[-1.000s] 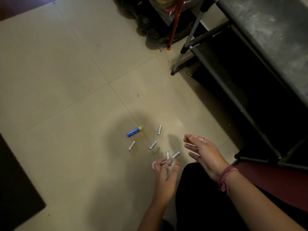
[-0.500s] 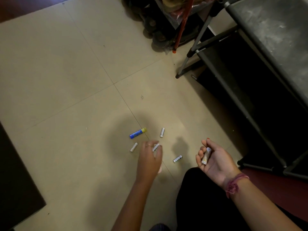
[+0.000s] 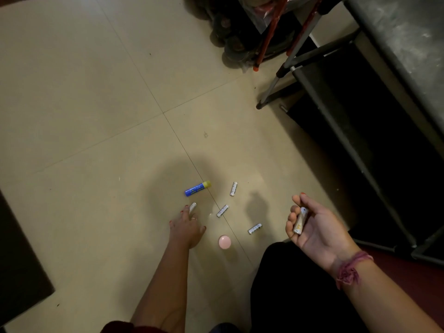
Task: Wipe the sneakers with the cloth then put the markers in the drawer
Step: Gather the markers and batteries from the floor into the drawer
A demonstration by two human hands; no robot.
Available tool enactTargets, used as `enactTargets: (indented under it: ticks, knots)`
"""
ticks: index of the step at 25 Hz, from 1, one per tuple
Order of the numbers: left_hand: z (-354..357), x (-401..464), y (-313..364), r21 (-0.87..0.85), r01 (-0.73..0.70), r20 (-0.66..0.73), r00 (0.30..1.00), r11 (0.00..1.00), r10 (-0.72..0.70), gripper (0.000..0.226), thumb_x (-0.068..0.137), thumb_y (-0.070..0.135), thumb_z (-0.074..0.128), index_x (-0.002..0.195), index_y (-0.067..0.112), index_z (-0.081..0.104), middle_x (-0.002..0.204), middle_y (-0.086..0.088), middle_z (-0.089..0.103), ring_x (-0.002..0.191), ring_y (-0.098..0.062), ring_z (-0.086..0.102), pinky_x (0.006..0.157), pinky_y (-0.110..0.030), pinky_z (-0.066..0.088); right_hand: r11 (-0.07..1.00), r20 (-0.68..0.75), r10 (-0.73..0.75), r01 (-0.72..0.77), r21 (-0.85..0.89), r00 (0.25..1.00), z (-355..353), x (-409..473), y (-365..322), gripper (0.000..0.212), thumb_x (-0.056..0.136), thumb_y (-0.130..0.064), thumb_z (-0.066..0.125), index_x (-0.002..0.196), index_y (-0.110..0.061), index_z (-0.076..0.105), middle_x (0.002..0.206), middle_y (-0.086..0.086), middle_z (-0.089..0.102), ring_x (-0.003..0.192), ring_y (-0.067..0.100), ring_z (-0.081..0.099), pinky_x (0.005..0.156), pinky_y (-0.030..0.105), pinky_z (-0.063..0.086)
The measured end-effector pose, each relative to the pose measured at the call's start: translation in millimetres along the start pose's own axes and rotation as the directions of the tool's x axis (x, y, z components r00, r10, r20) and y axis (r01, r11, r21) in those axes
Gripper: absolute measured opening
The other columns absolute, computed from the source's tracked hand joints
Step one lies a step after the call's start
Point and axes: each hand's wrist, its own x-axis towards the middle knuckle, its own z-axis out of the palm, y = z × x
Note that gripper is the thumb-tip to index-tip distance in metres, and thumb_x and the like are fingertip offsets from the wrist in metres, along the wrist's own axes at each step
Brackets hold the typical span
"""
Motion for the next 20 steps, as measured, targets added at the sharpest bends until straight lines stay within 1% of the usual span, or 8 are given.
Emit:
enactTargets:
  ticks: [6,8,10,13,15,17,18,20]
  knots:
    - [18.3,-3.0,6.3,-0.075,-0.006,-0.155,0.988,0.997,-0.006,0.038,0.098,0.031,0.044,0.12,0.004,0.059,0.136,-0.009,0.037,0.118,-0.024,0.046,0.099,-0.03,0.035,0.999,0.014,0.036,-0.035,-0.024,0.999,1.4,2.0,5.1,0.017,0.092,-0.029,0.054,0.083,-0.019,0.065,0.058,-0.004,0.054,0.045,0.007,0.054,0.047,0.018,0.049]
    - [29.4,-3.8,7.6,-0.146,-0.035,-0.196,0.981,0.989,0.006,0.031,0.098,0.022,0.046,0.114,-0.001,0.06,0.117,-0.01,0.044,0.101,-0.021,0.049,0.085,-0.023,0.04,0.998,0.02,0.054,-0.054,-0.03,0.998,2.2,2.3,6.4,0.015,0.091,-0.028,0.055,0.084,-0.018,0.066,0.06,-0.004,0.056,0.046,0.007,0.055,0.047,0.019,0.049]
    - [35.1,-9.7,10.3,-0.352,0.011,-0.273,0.955,0.936,-0.114,0.023,0.096,0.012,0.05,0.102,-0.006,0.063,0.093,-0.01,0.049,0.078,-0.018,0.045,0.064,-0.018,0.035,0.997,0.023,0.067,-0.067,-0.038,0.997,2.5,2.9,7.3,0.014,0.09,-0.027,0.056,0.084,-0.019,0.066,0.061,-0.004,0.057,0.046,0.007,0.055,0.047,0.019,0.049]
    - [29.8,-35.4,27.5,-0.793,0.029,-0.23,0.911,0.608,-0.342,0.015,0.09,0.011,0.061,0.089,0.006,0.075,0.069,-0.009,0.064,0.07,-0.015,0.051,0.058,-0.019,0.033,0.996,0.018,0.074,-0.073,-0.051,0.997,2.2,3.6,8.1,0.014,0.09,-0.027,0.057,0.085,-0.019,0.066,0.061,-0.004,0.057,0.046,0.007,0.056,0.047,0.019,0.049]
    - [7.9,-62.9,50.6,-0.988,0.013,-0.045,0.928,0.152,-0.369,0.017,0.086,0.007,0.066,0.101,0.009,0.074,0.085,-0.007,0.072,0.074,-0.01,0.06,0.066,-0.013,0.046,0.996,0.005,0.075,-0.074,-0.054,0.997,1.7,3.7,8.6,0.014,0.09,-0.027,0.056,0.085,-0.019,0.066,0.06,-0.005,0.058,0.046,0.007,0.056,0.048,0.018,0.049]
    - [-13.4,-92.2,77.7,-0.964,-0.042,0.024,0.97,-0.262,-0.243,0.018,0.087,0.002,0.065,0.103,0.005,0.071,0.092,-0.007,0.072,0.081,-0.012,0.065,0.075,-0.018,0.054,0.996,-0.008,0.07,-0.07,-0.057,0.998,0.9,4.8,10.3,0.015,0.091,-0.028,0.055,0.085,-0.02,0.066,0.061,-0.005,0.059,0.047,0.007,0.057,0.049,0.018,0.049]
    - [-24.5,-108.7,93.5,-0.94,-0.074,-0.008,0.981,-0.333,-0.196,0.016,0.086,0.003,0.067,0.101,0.006,0.071,0.09,-0.006,0.072,0.081,-0.013,0.065,0.076,-0.021,0.055,0.996,-0.014,0.063,-0.063,-0.056,0.998,0.6,5.9,11.0,0.017,0.092,-0.028,0.054,0.084,-0.02,0.066,0.062,-0.005,0.06,0.048,0.007,0.058,0.049,0.018,0.05]
    - [-40.1,-137.1,123.1,-0.943,-0.165,-0.129,0.982,-0.287,-0.139,0.012,0.082,0.005,0.072,0.092,0.01,0.074,0.084,-0.002,0.072,0.078,-0.012,0.063,0.076,-0.024,0.052,0.998,-0.024,0.044,-0.045,-0.043,0.999,1.0,6.8,11.9,0.02,0.093,-0.032,0.052,0.085,-0.019,0.066,0.066,-0.004,0.062,0.053,0.008,0.06,0.053,0.021,0.051]
